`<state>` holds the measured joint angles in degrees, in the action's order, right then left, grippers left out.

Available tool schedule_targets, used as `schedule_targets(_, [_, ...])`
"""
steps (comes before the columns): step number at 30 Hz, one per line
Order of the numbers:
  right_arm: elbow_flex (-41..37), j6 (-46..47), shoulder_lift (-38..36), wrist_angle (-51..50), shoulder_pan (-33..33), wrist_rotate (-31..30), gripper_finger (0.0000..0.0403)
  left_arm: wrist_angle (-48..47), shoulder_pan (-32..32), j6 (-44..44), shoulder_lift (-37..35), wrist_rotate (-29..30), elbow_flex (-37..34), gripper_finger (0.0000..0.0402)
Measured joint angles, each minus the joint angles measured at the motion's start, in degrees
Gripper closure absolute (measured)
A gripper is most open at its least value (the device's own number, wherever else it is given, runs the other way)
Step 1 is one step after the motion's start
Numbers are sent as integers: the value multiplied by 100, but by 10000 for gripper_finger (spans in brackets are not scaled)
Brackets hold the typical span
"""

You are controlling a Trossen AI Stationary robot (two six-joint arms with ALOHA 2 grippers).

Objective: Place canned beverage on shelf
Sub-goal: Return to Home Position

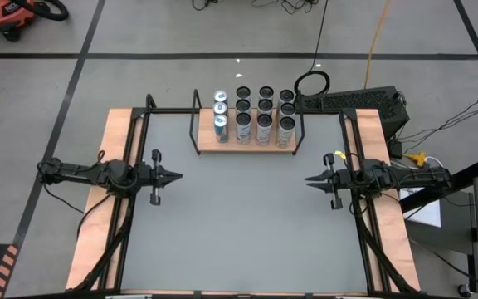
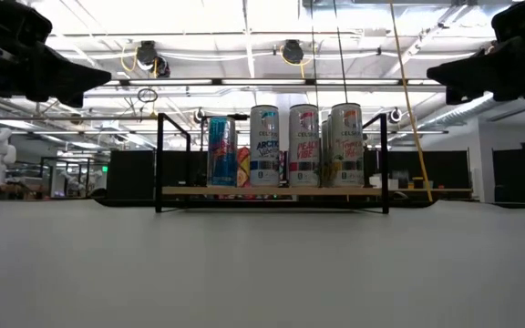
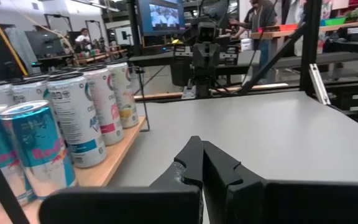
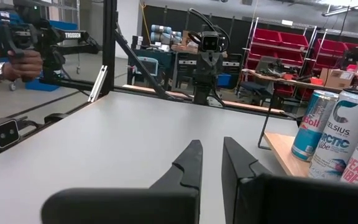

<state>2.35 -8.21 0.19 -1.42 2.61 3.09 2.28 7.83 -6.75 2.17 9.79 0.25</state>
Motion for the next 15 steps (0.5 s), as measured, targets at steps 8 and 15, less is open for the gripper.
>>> schedule_targets(8, [0, 0, 0, 187, 0, 6, 403, -104, -148, 36, 0, -648, 0, 401])
schedule_targets(15, [0, 1, 0, 320, 0, 11, 403, -104, -148, 18, 0, -657, 0, 401])
